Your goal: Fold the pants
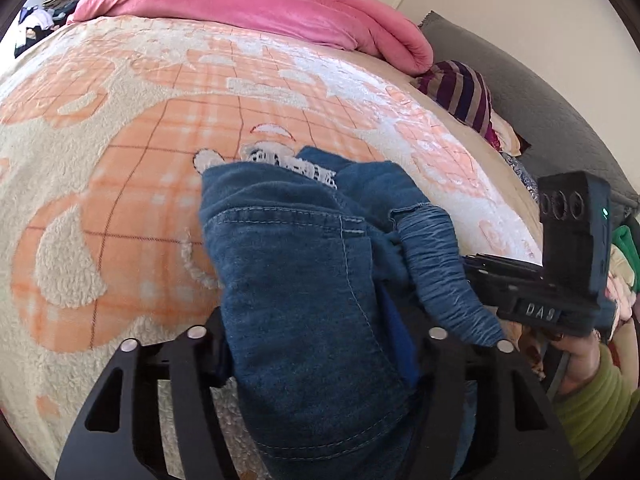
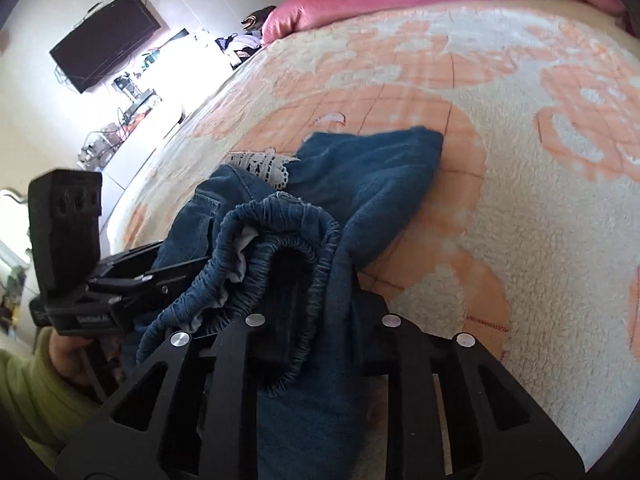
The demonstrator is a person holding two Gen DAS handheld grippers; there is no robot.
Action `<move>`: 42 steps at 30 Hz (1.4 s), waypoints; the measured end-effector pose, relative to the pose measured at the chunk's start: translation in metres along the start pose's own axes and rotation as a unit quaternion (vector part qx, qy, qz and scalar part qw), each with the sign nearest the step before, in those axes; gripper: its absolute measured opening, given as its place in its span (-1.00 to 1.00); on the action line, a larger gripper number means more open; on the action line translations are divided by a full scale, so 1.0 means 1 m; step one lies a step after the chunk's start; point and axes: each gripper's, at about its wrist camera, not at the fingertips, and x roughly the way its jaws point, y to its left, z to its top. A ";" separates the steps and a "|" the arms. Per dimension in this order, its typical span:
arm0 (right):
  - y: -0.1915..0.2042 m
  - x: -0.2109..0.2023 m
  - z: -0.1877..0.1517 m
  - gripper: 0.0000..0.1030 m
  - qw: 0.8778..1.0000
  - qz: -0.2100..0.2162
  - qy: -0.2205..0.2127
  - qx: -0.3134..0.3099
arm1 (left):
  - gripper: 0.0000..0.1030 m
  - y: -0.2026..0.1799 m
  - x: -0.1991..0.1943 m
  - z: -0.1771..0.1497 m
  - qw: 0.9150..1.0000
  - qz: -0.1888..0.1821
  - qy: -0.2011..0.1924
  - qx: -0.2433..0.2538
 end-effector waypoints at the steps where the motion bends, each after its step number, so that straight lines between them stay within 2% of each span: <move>1: 0.004 -0.004 0.004 -0.76 1.000 0.001 -0.009 -0.008 | 0.12 0.000 -0.002 0.003 1.000 0.000 -0.004 0.001; 7: 0.021 -0.020 0.035 -0.77 0.997 -0.014 -0.054 -0.046 | 0.09 -0.005 -0.015 0.030 0.999 0.011 -0.042 0.017; 11: 0.017 -0.013 0.055 -0.77 0.997 -0.020 -0.067 -0.044 | 0.10 -0.003 -0.020 0.052 0.997 0.028 -0.071 0.030; 13: 0.008 0.001 0.058 -0.74 0.997 -0.040 -0.052 -0.026 | 0.10 0.002 -0.008 0.058 0.997 0.042 -0.056 0.030; 15: -0.005 0.019 0.055 -0.70 0.998 -0.063 -0.026 0.002 | 0.21 0.011 0.010 0.059 0.998 0.055 -0.031 0.023; 17: -0.016 0.034 0.047 -0.51 0.996 -0.088 -0.001 0.015 | 0.35 0.022 0.027 0.052 0.997 0.076 -0.006 0.013; 19: -0.020 0.036 0.041 -0.40 0.996 -0.091 -0.001 0.021 | 0.45 0.029 0.028 0.045 0.998 0.067 -0.012 0.001; 24: -0.013 0.033 0.041 -0.10 0.993 -0.120 -0.004 0.003 | 0.48 0.027 0.024 0.046 0.997 0.074 -0.014 0.004; 28: -0.010 0.021 0.039 0.32 0.991 -0.135 -0.025 0.002 | 0.48 0.023 0.012 0.043 0.997 0.070 -0.026 0.003; 32: -0.002 -0.002 0.036 0.63 0.988 -0.142 -0.055 -0.001 | 0.49 0.019 -0.008 0.040 0.997 0.061 -0.048 -0.004; 37: 0.015 -0.036 0.029 0.81 0.980 -0.169 -0.102 -0.017 | 0.49 0.014 -0.040 0.036 0.995 0.059 -0.079 -0.012; 38: 0.019 -0.042 0.028 0.82 0.979 -0.171 -0.110 -0.020 | 0.54 0.012 -0.046 0.035 0.995 0.060 -0.084 -0.011; 40: 0.027 -0.056 0.024 0.83 0.976 -0.176 -0.129 -0.028 | 0.92 0.008 -0.061 0.032 0.993 0.066 -0.100 -0.009; 42: 0.035 -0.066 0.020 0.83 0.973 -0.179 -0.141 -0.035 | 0.92 0.005 -0.075 0.027 0.991 0.062 -0.115 -0.008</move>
